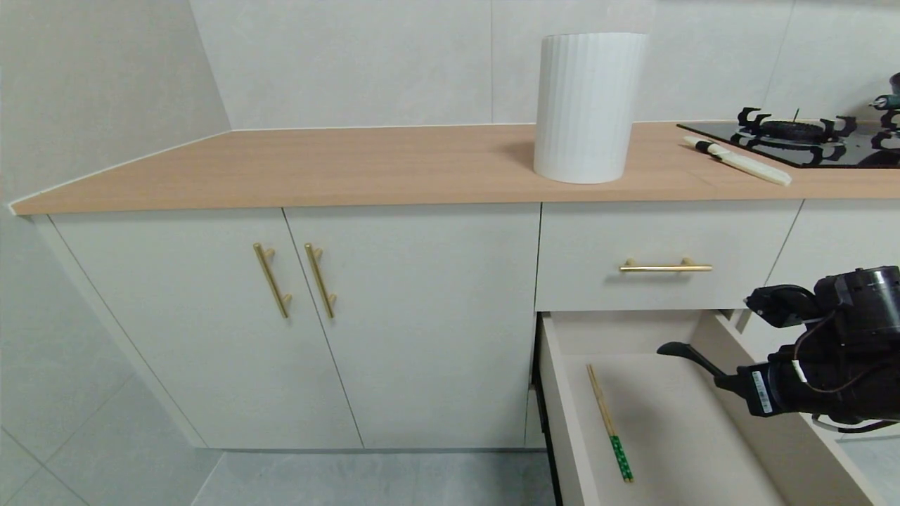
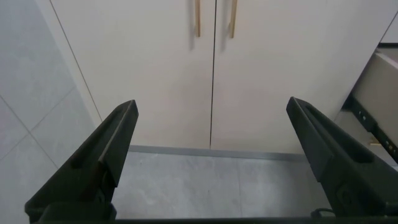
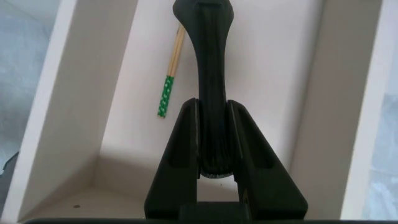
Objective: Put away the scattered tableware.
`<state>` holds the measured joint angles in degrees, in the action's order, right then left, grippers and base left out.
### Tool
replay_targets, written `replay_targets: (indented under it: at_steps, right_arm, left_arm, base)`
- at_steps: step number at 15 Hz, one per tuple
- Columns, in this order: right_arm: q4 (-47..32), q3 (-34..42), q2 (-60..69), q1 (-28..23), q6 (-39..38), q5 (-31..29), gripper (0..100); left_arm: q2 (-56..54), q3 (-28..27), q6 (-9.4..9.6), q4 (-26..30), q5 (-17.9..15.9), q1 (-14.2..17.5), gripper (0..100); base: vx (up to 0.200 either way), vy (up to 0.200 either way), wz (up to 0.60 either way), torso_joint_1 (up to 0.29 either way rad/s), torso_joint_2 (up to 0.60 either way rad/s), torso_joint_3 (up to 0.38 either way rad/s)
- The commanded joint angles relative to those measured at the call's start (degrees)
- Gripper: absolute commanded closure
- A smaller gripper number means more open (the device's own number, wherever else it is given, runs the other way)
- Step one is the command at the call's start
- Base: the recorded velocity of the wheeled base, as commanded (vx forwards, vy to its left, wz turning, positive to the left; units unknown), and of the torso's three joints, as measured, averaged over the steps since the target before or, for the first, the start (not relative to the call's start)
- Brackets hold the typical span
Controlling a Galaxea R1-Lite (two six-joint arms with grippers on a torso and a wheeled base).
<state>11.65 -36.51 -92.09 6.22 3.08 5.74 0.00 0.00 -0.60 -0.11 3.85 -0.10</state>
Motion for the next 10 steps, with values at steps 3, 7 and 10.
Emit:
replay_targets:
  at_steps: [3,7,10]
  right_arm:
    - [6.71,-0.40,-11.10,-0.42,-0.36,-0.47,100]
    - [19.02,-0.23,-24.63,-1.03,-3.00,-3.81,100]
    - [25.00,-0.40,-32.63,-1.21,-2.91,-4.95,100]
  left_arm:
    - [0.00,0.00,-0.02,0.02,0.01,0.01,0]
    - [0.00,0.00,-0.02,-0.07,0.01,0.01,0]
    - [0.00,0.00,-0.02,-0.07,0.01,0.01,0]
  base:
    - [0.000,0.000,0.00,0.000,0.00,0.000]
    - [0.000,0.000,0.00,0.000,0.00,0.000]
    - [0.000,0.000,0.00,0.000,0.00,0.000]
